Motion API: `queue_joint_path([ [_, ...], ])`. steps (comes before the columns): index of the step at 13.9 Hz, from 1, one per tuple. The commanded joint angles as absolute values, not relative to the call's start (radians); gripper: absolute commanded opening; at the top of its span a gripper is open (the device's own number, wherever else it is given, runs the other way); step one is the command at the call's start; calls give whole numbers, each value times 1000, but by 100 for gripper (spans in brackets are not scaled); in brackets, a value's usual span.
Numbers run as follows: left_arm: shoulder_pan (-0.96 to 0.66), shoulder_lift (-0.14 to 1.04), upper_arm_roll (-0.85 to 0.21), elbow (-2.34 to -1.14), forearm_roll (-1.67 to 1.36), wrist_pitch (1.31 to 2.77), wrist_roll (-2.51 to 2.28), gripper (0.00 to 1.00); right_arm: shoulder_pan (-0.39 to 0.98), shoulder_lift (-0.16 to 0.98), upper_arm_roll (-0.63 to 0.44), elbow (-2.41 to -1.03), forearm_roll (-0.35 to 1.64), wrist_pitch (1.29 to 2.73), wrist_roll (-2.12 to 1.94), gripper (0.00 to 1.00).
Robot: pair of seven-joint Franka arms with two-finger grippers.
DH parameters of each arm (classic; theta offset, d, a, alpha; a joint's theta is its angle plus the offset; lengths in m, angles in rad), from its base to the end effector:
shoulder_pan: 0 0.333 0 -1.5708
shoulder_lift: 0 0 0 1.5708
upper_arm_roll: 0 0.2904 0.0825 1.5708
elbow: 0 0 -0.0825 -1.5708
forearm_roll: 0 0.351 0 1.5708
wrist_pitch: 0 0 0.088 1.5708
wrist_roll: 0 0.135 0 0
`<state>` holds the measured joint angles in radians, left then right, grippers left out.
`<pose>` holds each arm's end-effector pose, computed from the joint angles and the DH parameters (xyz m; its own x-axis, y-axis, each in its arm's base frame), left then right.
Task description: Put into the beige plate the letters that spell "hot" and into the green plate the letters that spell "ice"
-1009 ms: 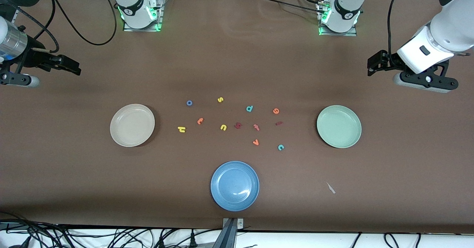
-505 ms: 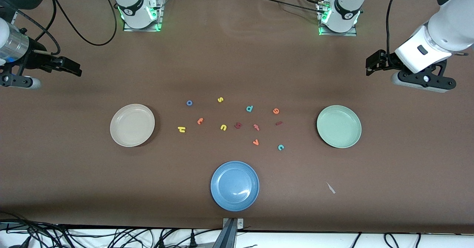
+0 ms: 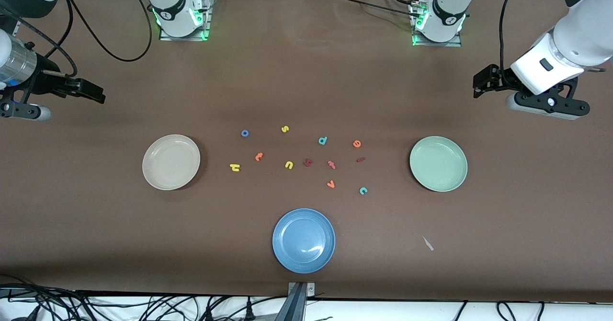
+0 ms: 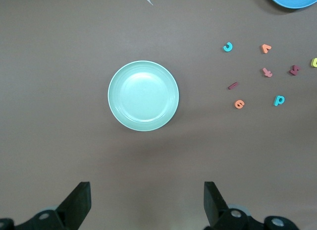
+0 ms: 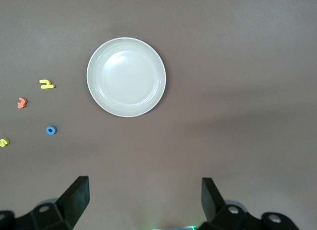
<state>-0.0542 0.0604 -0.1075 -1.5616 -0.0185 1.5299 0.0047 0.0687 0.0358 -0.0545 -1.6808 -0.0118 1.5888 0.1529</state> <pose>0.5227 -0.0864 0.5400 0.9819 -0.1661 -0.0915 -0.1644 -0.9861 0.0254 0.5221 0.0062 0.5058 0.9826 -0.1384 -0.1238 -0.1353 -0.9903 0.0329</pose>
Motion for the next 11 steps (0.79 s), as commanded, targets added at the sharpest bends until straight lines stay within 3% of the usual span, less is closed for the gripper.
queue_joint_path([
  [1, -60, 74, -109, -1529, 5, 1508, -9, 100, 63, 46, -52, -1654, -9, 1569, 158, 100],
  [11, -60, 74, -109, -1529, 5, 1508, -9, 100, 66, 46, -51, -1649, -11, 1568, 163, 100],
])
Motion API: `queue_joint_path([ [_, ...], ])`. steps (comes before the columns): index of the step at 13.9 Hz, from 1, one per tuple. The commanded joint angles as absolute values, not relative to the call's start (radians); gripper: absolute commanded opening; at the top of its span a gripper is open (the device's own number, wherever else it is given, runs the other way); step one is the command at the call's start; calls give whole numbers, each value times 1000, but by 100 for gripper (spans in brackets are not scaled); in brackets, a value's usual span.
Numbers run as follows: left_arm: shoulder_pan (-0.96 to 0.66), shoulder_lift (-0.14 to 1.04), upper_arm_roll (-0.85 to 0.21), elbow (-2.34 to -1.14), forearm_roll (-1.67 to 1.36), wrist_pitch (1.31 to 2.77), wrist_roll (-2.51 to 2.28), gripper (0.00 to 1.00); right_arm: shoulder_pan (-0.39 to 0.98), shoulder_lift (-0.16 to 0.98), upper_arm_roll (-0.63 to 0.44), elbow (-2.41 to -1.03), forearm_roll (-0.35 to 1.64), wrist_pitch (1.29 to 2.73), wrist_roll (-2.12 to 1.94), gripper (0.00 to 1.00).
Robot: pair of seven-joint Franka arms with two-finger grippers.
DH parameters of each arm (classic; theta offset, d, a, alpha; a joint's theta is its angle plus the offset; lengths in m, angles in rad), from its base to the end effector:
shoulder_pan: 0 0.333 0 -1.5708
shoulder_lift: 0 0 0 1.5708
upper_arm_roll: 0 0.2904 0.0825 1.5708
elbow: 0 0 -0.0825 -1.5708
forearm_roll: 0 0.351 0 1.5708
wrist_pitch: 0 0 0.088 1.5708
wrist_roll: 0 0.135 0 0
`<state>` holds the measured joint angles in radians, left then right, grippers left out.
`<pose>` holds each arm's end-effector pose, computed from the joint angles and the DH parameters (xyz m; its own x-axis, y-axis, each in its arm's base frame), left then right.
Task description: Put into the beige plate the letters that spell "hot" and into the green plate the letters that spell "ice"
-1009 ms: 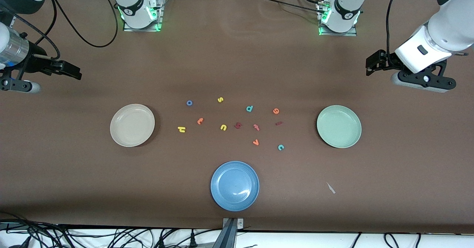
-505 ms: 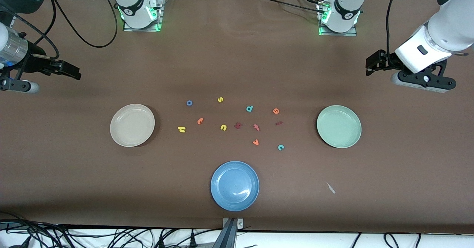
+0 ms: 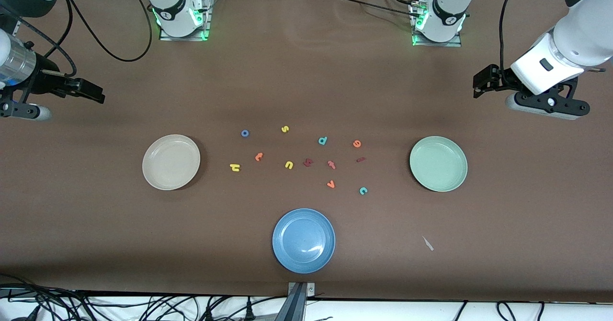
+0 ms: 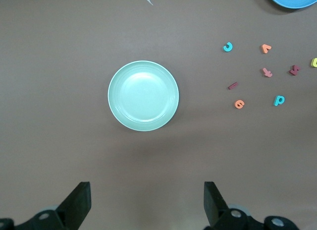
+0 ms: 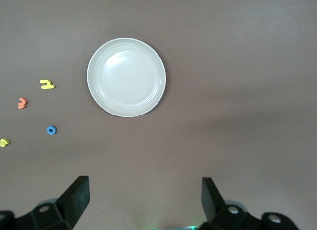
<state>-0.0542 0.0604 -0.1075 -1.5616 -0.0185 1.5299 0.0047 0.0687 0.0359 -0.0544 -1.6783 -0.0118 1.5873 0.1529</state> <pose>0.5227 -0.0864 0.5400 0.9819 -0.1661 -0.0915 -0.1644 -0.9861 0.0254 0.5222 0.0063 0.5067 0.9827 -0.1383 -0.1230 -0.1352 -0.9903 0.0327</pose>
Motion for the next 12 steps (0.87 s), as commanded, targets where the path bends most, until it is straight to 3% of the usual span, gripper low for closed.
queue_joint_path([
  [1, -60, 74, -109, -1529, 5, 1508, -9, 100, 67, 48, -51, -1648, -11, 1566, 157, 100],
  [6, -60, 74, -107, -1529, 5, 1508, -9, 100, 101, 72, -23, -1649, -18, 1525, 161, 100],
  [12, -60, 74, -107, -1529, 3, 1508, -11, 100, 188, 262, -15, -1647, 26, 1601, 169, 100],
])
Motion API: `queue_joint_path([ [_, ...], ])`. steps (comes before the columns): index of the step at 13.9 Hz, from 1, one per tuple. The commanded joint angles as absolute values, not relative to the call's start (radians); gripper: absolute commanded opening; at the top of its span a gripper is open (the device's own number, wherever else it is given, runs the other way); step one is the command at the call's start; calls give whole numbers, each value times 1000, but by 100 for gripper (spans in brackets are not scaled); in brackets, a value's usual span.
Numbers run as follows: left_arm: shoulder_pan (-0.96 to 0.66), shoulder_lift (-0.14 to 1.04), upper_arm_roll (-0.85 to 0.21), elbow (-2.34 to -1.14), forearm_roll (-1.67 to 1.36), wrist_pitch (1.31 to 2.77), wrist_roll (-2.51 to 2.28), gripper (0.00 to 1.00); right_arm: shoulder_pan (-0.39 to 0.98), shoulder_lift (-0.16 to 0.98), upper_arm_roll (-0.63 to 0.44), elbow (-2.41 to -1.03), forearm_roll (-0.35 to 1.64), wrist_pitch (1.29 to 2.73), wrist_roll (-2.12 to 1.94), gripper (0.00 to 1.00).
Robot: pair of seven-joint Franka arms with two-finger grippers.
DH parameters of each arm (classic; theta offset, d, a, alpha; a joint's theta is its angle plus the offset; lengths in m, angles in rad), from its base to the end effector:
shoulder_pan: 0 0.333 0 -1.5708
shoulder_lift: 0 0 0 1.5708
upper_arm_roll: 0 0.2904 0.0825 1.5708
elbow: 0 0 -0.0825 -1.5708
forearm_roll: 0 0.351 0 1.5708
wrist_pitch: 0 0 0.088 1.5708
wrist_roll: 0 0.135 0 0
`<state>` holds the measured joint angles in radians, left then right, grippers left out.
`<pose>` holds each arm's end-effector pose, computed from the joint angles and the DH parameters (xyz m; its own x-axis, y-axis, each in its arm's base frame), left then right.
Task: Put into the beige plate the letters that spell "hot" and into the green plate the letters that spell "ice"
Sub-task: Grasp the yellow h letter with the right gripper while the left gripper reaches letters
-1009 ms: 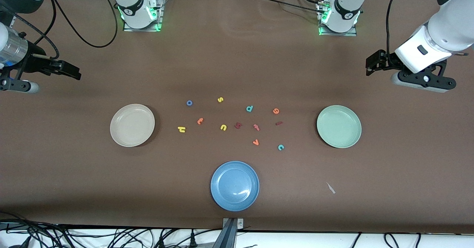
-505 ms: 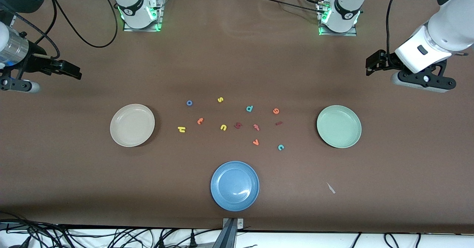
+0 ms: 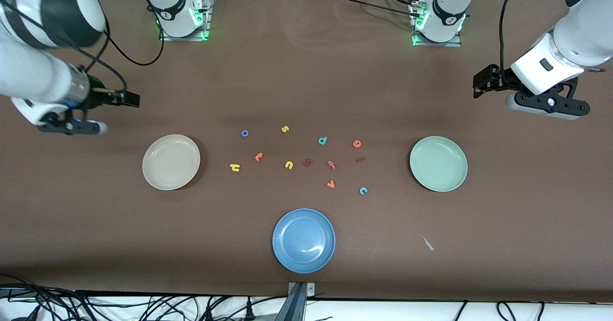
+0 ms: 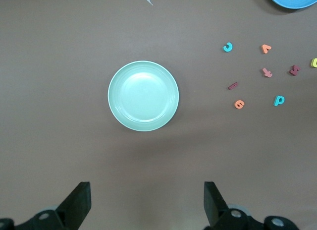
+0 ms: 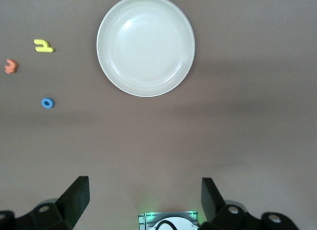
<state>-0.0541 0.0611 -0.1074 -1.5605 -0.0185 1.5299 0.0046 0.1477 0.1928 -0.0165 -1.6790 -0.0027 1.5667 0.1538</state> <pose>0.5229 -0.0863 0.5401 0.9819 -0.1658 -0.0911 -0.1642 -0.9861 0.0254 0.5350 0.0707 0.4218 0.9548 -0.0292 -0.2959 -0.0145 -0.9986 0.0517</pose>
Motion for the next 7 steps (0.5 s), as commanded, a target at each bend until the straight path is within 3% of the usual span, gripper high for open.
queue_joint_path([
  [1, -60, 74, -107, -1529, 3, 1508, -18, 100, 210, 288, -14, -1654, 46, 1661, 178, 100],
  [7, -61, 78, -127, -1532, 2, 1508, -112, 100, 288, 425, -12, -1677, 137, 1949, 411, 100],
])
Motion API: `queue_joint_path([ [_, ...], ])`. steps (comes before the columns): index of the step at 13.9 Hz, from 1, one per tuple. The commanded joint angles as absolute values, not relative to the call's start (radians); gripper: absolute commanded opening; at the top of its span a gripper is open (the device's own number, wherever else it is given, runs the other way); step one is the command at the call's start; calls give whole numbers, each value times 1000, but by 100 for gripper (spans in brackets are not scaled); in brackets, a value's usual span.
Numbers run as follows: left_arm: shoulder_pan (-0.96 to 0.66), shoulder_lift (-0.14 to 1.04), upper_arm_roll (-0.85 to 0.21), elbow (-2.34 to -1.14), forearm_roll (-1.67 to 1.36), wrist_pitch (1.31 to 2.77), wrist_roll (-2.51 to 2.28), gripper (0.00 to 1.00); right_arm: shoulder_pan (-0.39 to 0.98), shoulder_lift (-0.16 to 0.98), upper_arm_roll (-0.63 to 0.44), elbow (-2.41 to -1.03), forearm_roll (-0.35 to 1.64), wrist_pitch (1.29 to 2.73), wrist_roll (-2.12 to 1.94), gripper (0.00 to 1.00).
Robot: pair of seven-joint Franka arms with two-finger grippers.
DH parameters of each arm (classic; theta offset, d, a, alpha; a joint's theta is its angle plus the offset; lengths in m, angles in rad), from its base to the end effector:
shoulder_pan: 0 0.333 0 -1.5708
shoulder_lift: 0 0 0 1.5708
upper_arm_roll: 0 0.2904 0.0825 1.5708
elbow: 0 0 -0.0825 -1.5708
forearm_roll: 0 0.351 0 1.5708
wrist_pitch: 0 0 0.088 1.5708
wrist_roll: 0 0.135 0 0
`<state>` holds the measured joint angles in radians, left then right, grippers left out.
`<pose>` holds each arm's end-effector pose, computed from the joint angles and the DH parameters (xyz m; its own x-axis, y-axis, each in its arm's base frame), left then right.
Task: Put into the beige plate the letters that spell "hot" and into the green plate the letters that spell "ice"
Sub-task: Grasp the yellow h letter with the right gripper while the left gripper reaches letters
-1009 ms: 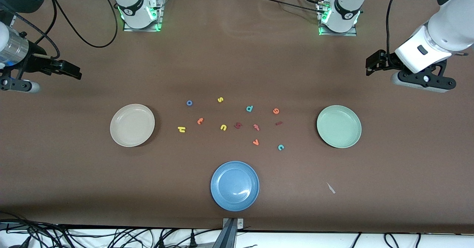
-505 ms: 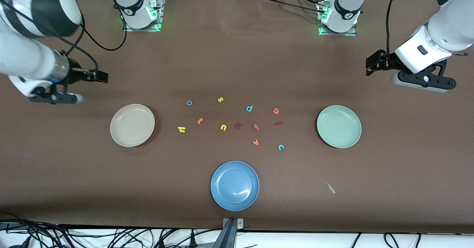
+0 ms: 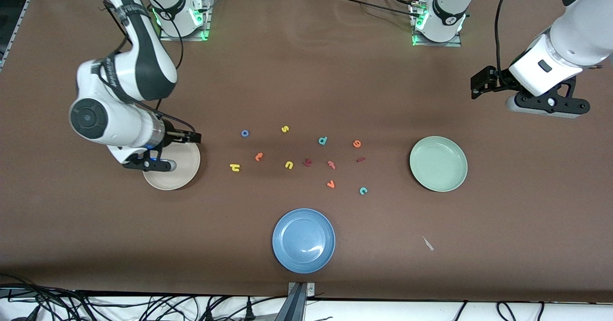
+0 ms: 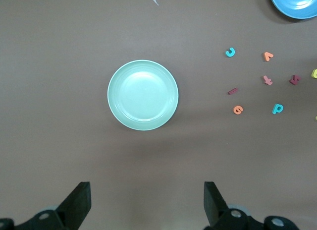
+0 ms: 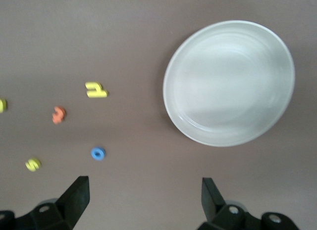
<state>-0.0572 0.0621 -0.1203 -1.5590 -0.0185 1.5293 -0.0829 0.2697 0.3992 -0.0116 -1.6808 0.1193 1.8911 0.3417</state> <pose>0.5217 -0.0945 0.5402 0.9911 -0.0949 -0.0930 -0.0936 -0.9954 0.0183 0.5740 0.1644 0.3209 0.9693 -0.1249 -0.2119 -0.1342 -0.9905 -0.0302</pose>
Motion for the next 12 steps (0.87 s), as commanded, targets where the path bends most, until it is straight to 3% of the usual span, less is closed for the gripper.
queue_joint_path([
  [1, -61, 89, -129, -1531, 2, 1508, -126, 100, 307, 446, -12, -1677, 138, 2004, 446, 100],
  [8, -155, 120, -129, -1529, -3, 1542, -300, 100, 402, 589, -12, -1677, 138, 2370, 1099, 100],
  [12, -276, 224, -127, -1529, -2, 1615, -324, 100, 420, 632, -15, -1678, 135, 2424, 1400, 100],
])
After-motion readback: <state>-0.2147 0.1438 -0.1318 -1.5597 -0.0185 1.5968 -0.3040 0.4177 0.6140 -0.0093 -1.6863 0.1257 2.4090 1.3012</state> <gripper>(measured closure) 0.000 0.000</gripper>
